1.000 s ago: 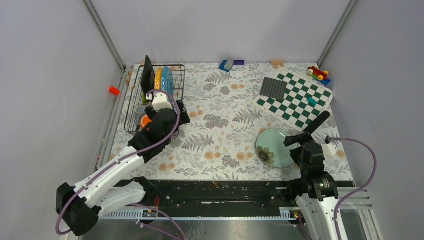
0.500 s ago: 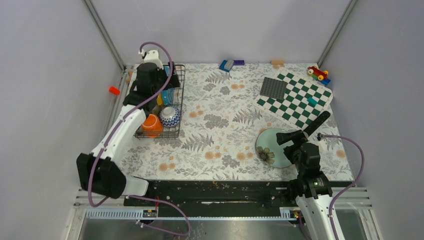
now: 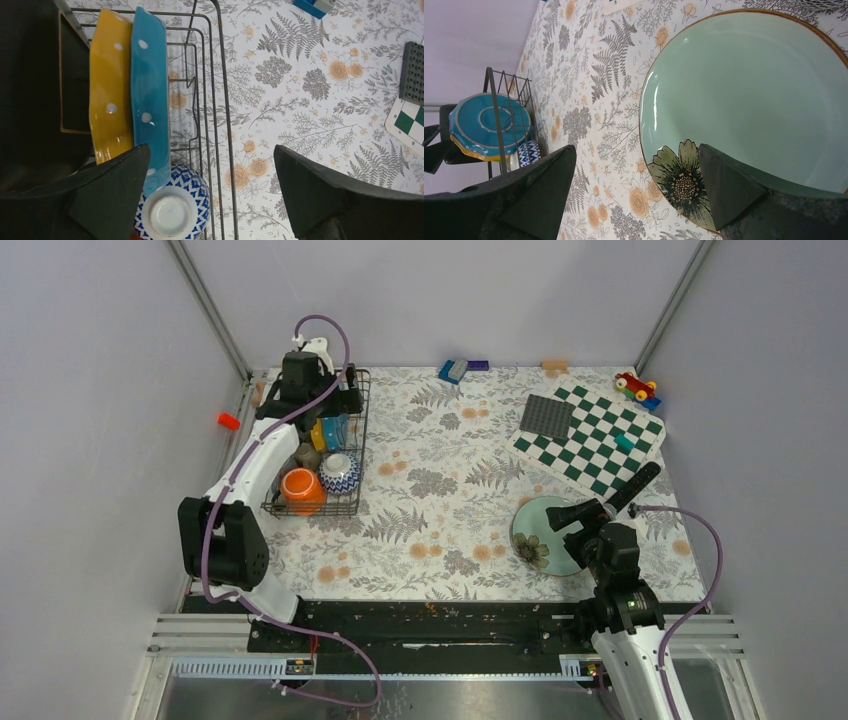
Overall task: Unload the mixed dishes from the dish rack
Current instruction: Pick up the plate from the dish rack.
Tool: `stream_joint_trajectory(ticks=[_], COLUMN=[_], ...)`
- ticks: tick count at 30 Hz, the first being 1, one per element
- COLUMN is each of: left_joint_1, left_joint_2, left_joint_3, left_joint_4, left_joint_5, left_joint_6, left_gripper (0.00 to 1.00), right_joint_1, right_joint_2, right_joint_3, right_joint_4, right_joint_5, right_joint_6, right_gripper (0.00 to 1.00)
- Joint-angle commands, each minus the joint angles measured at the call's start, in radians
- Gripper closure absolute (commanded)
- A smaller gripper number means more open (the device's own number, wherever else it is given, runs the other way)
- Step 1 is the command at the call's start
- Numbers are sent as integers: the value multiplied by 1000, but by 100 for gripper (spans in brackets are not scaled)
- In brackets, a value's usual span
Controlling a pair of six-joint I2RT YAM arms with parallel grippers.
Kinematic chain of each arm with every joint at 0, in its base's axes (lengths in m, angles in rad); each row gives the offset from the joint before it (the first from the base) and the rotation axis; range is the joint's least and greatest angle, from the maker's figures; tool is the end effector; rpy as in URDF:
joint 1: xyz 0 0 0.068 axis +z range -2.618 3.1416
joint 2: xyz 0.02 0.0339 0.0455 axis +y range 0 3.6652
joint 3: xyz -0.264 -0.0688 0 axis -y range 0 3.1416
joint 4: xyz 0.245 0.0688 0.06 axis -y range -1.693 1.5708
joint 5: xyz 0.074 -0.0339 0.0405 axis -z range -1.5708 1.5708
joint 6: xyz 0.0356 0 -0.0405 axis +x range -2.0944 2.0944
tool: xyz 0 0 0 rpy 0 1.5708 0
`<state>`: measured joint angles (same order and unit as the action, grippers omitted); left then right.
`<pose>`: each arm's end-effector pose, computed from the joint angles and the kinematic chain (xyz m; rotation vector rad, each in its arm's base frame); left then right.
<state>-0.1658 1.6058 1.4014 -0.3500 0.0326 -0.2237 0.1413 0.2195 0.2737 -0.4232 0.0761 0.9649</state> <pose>0.3692 -0.0630 0.3287 -0.0424 2.1359 -0.2644 0.1052 0.0122 0.2047 0.8465 1.8081 0.6540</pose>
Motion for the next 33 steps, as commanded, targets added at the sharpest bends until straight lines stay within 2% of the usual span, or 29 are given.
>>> stream_joint_trajectory(ticks=[1, 12, 27, 33], left_joint_1=[29, 43, 45, 45], left_joint_2=[-12, 62, 109, 130], left_joint_3=[49, 95, 132, 139], left_joint_4=[44, 18, -14, -12], left_joint_5=[41, 54, -28, 14], left_joint_6=[11, 29, 70, 70], left_gripper=[1, 1, 1, 1], right_joint_1=[-2, -2, -2, -2], right_joint_2=[22, 29, 41, 49], right_joint_3=[38, 34, 35, 37], right_joint_4=[44, 49, 48, 51], right_joint_5=[-24, -25, -18, -22], right_joint_6=[-16, -14, -14, -14], right_gripper=[0, 0, 0, 0])
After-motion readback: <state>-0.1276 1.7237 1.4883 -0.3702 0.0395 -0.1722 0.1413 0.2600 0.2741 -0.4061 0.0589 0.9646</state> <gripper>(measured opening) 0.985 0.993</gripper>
